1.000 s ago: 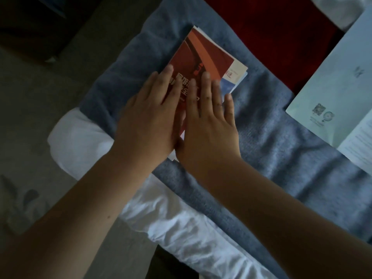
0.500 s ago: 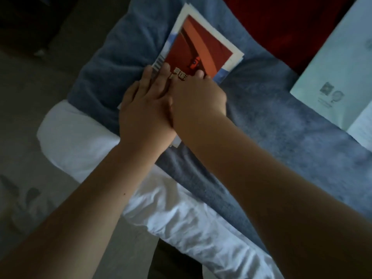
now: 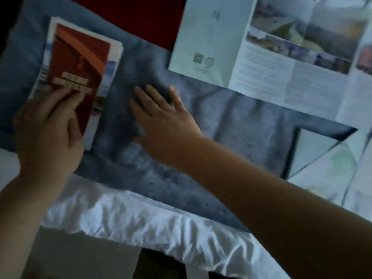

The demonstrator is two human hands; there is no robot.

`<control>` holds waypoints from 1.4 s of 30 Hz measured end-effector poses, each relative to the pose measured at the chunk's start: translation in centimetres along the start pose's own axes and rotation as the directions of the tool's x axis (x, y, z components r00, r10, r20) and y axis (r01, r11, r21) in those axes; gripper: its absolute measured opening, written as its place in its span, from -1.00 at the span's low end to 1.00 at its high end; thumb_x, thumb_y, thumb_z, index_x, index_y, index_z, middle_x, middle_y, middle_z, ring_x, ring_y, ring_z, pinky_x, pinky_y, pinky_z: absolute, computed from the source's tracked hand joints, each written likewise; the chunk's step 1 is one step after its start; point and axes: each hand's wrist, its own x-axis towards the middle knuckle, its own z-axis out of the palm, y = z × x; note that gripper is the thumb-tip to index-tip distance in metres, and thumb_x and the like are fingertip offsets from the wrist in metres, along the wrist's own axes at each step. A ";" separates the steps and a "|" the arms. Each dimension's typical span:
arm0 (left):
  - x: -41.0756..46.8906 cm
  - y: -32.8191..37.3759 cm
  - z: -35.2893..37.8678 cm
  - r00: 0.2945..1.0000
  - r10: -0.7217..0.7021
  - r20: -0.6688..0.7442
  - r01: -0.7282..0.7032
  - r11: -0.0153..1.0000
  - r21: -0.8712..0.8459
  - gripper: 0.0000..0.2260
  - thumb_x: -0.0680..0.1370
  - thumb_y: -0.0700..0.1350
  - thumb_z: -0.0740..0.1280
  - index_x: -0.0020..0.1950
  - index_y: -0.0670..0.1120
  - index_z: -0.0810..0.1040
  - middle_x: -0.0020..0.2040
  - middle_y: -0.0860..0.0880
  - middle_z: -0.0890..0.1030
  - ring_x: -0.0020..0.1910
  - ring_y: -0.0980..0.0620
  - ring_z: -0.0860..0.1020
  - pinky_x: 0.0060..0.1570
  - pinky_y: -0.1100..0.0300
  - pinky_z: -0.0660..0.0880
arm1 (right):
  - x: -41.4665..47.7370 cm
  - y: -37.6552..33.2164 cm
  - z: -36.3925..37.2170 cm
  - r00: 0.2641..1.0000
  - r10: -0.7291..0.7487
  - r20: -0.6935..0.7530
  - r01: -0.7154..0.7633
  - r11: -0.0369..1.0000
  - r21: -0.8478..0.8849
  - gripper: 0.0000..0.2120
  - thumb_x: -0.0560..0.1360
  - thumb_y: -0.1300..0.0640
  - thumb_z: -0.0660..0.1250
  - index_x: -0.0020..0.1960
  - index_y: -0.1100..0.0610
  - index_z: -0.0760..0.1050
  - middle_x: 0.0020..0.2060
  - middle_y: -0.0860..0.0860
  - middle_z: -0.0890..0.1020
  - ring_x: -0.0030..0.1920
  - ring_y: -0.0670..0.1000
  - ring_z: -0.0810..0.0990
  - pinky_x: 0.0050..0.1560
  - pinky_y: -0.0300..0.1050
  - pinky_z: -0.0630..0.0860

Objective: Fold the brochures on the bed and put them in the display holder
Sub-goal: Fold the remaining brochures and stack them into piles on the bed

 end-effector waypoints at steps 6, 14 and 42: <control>-3.4 14.6 2.3 0.986 0.161 0.042 -0.149 0.968 -0.204 -0.65 0.68 -0.24 0.14 0.38 -0.23 0.58 0.34 -0.23 0.56 0.34 -0.27 0.52 0.37 -0.17 0.43 | -13.2 8.2 2.1 0.941 0.334 -0.050 -0.328 0.939 0.104 -0.26 0.65 -0.13 0.15 0.68 0.12 -0.08 0.66 0.15 -0.07 0.66 0.13 -0.15 0.57 0.21 -0.29; -6.6 32.3 7.5 0.877 0.440 0.194 -0.360 0.868 -0.342 -0.64 0.66 -0.15 0.28 0.45 -0.13 0.55 0.40 -0.12 0.56 0.44 -0.16 0.47 0.35 -0.15 0.46 | -26.9 15.2 5.8 0.768 0.640 0.015 -0.609 0.724 0.324 -0.22 0.68 -0.26 -0.03 0.65 0.09 -0.36 0.62 0.11 -0.36 0.60 0.11 -0.42 0.60 0.06 -0.34; -8.6 47.3 12.8 0.745 0.468 0.476 -0.480 0.871 -0.105 -0.43 0.69 0.20 -0.16 0.70 0.10 -0.12 0.70 -0.07 -0.13 0.67 -0.10 -0.19 0.62 -0.10 -0.11 | -39.5 16.7 12.9 0.759 0.648 -0.062 -0.527 0.668 0.526 -0.26 0.65 -0.28 0.02 0.68 -0.03 -0.22 0.65 0.02 -0.27 0.63 0.05 -0.35 0.63 0.16 -0.19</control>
